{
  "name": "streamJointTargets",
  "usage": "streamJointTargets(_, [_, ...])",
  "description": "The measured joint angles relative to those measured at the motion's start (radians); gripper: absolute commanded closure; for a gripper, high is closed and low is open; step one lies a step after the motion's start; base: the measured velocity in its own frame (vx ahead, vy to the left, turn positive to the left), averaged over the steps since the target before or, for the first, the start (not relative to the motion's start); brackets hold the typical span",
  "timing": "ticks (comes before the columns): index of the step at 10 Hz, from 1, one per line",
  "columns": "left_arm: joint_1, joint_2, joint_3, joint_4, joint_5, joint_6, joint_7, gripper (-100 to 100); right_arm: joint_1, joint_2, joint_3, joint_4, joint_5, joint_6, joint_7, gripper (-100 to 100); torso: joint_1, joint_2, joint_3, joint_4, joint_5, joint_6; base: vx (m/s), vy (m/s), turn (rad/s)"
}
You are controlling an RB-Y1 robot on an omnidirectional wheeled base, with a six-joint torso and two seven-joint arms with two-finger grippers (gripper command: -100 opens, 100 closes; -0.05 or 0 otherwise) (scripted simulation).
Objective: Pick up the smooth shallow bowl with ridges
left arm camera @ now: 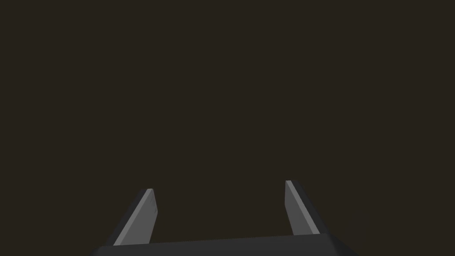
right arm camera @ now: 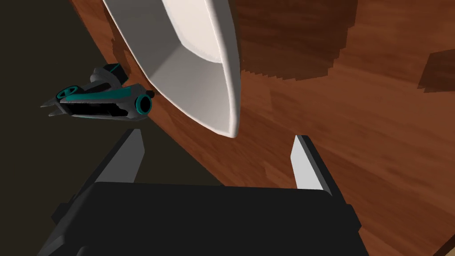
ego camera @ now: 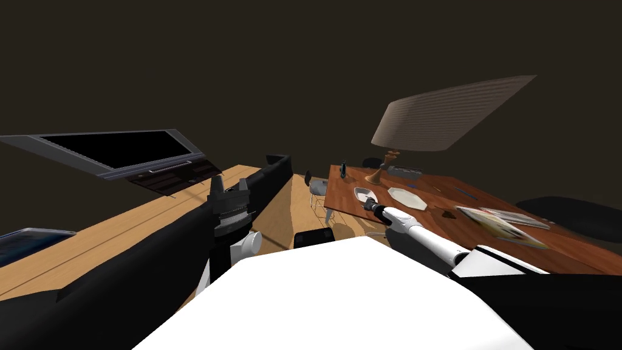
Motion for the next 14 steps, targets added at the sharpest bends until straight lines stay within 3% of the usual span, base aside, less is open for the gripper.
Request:
streamJointTargets(1, [0.0,0.0,0.0,0.0,0.0,0.0,0.0,0,-0.002,0.006,-0.015,0.037,0.023,-0.003,0.015,-100,-0.001,0.0,0.0,0.0,0.0,0.0,0.092,0.031,0.061])
streamJointTargets(2, [0.0,0.0,0.0,0.0,0.0,0.0,0.0,0,-0.01,-0.004,0.008,0.065,0.04,0.01,0.026,-100,-0.001,-0.001,0.0,0.0,0.0,0.0,0.098,0.038,0.054])
streamJointTargets(3, [0.0,0.0,0.0,0.0,0.0,0.0,0.0,0,-0.016,0.0,-0.001,0.112,0.065,0.008,0.047,-100,-0.001,-0.001,-0.001,0.0,0.0,0.0,0.07,0.046,0.05])
streamJointTargets(4, [0.0,0.0,0.0,0.0,0.0,0.0,0.0,0,-0.014,-0.021,0.029,0.122,0.073,0.022,0.047,-100,0.0,0.0,0.0,0.0,0.0,0.0,0.045,0.036,0.031])
streamJointTargets(5, [0.0,0.0,0.0,0.0,0.0,0.0,0.0,0,-0.012,-0.016,0.014,0.155,0.094,0.017,0.063,-100,0.0,0.002,0.001,0.0,0.0,0.0,0.037,0.029,0.022])
streamJointTargets(6, [0.0,0.0,0.0,0.0,0.0,0.0,0.0,0,0.0,-0.026,0.022,0.16,0.099,0.018,0.068,-100,-0.001,0.003,0.002,0.001,0.0,0.0,0.016,0.011,0.0])
streamJointTargets(7, [0.0,0.0,0.0,0.0,0.0,0.0,0.0,0,0.001,-0.028,0.025,0.16,0.099,0.019,0.068,0,-0.002,0.004,0.002,0.001,-0.001,0.0,0.0,0.0,0.0])
streamJointTargets(8, [0.0,0.0,0.0,0.0,0.0,0.0,0.0,0,0.001,-0.028,0.024,0.16,0.099,0.019,0.068,-100,-0.002,0.005,0.003,0.001,-0.001,0.0,0.019,-0.057,0.042])
streamJointTargets(9, [0.0,0.0,0.0,0.0,0.0,0.0,0.0,0,-0.004,-0.021,0.045,0.156,0.096,0.037,0.062,-100,-0.006,0.004,0.002,0.001,-0.001,0.0,0.041,-0.088,0.051])
streamJointTargets(11, [0.0,0.0,0.0,0.0,0.0,0.0,0.0,0,-0.005,0.012,0.033,0.167,0.108,0.054,0.074,-100,-0.008,0.002,0.001,0.0,-0.002,0.0,0.038,-0.059,0.019])
streamJointTargets(12, [0.0,0.0,0.0,0.0,0.0,0.0,0.0,0,-0.006,0.014,0.031,0.168,0.109,0.054,0.077,100,-0.006,0.003,0.002,0.001,-0.002,0.0,0.004,-0.007,0.0])
streamJointTargets(14, [0.0,0.0,0.0,0.0,0.0,0.0,0.0,0,-0.004,0.015,0.032,0.168,0.109,0.053,0.077,100,-0.002,0.005,0.003,0.002,0.0,0.0,0.0,0.0,0.0])
